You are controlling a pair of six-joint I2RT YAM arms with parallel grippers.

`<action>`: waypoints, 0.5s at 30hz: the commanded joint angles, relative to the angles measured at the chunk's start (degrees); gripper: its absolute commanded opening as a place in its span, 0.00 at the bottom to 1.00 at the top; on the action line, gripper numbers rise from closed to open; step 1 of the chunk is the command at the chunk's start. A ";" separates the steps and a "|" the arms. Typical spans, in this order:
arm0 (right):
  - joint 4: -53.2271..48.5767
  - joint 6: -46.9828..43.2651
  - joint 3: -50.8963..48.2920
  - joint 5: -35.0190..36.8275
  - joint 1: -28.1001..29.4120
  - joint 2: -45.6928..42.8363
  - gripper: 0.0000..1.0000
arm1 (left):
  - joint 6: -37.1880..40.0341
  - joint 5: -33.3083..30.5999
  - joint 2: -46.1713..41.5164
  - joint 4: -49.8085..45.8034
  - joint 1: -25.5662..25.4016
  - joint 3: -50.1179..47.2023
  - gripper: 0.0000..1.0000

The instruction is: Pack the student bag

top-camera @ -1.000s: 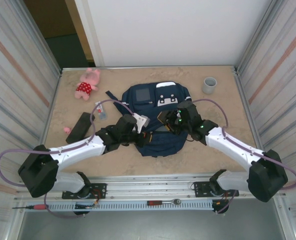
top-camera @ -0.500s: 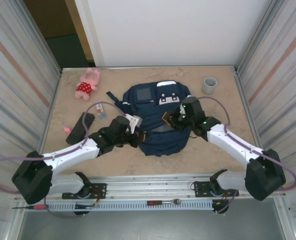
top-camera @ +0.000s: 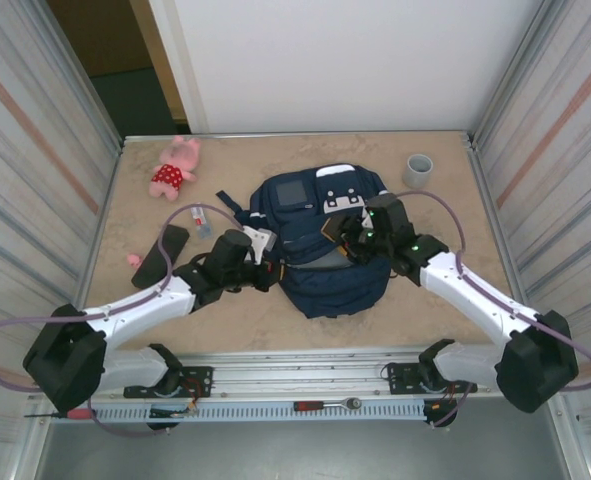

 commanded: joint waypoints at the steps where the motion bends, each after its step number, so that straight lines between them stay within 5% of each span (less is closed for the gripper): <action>1: 3.77 2.09 -0.37 3.94 1.61 2.04 0.40 | 1.51 1.46 -0.22 1.06 -0.48 2.80 0.00; 6: 1.33 -1.54 2.07 0.81 -0.09 1.55 0.05 | 0.77 -3.82 -1.23 -2.61 1.15 2.04 0.00; 15: -5.98 -10.26 12.62 -17.95 -8.99 0.04 0.00 | 3.62 -3.55 3.89 -1.42 13.75 3.33 0.00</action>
